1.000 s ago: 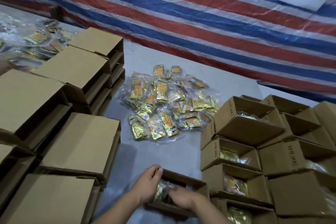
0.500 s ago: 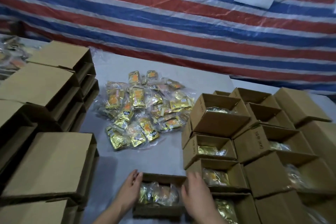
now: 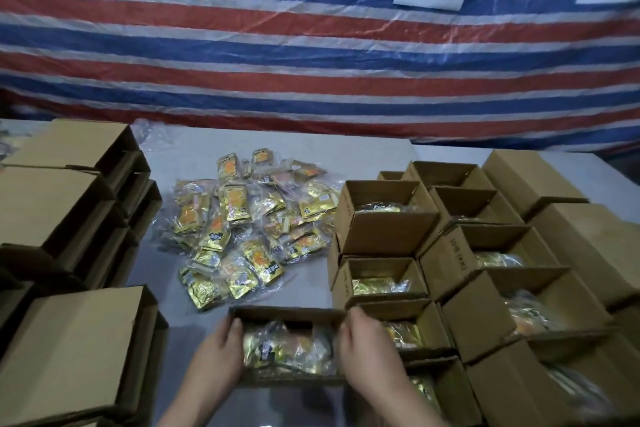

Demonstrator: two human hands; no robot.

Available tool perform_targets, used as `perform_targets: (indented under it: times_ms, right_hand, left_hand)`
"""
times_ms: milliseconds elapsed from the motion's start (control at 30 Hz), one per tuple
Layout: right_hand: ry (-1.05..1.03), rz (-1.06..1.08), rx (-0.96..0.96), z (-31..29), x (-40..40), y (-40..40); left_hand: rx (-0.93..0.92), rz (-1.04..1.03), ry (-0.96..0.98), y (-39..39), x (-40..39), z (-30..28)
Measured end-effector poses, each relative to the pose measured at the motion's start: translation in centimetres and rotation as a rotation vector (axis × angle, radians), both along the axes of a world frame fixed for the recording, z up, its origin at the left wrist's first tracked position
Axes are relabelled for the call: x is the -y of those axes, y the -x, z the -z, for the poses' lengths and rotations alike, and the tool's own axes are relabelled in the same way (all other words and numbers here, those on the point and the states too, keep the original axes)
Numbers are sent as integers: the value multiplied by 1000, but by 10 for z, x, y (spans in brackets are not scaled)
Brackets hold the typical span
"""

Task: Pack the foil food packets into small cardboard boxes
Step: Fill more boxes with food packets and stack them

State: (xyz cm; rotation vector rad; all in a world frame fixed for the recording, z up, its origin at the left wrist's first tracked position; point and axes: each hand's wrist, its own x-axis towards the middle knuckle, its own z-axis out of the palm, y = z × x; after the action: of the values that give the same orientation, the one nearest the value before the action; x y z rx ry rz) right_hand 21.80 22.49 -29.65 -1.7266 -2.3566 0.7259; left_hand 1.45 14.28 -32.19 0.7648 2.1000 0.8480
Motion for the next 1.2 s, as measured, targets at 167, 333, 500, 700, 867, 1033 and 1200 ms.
perform_targets:
  times_ms: [167,333,500,700,867,1033,1200]
  right_hand:
    - [-132,77,-39,-67,-42,-32]
    - [-203,211,-4,-90,-84,-63]
    - [-207,263,82,-100,-126,-88]
    - [-211,257,267,-101,-166,-97]
    - [-215,203,379,-93,-184,-96]
    - [-216,185,373,-81,-194,-98]
    - [-259,205,383,-71,-202,-99]
  left_hand:
    - [18,145,-155,-15,-52,-83]
    - [90,208,-167,-50,-114,-102]
    - [252,177,-133,-85,-159,-95]
    - [311,158,-60,-109,-188,-85]
    - [360,150,-51,-119,-197,-78]
    - [340,151,-31,-123,-204,-69]
    - [316,189,-22,-125,-210,-64]
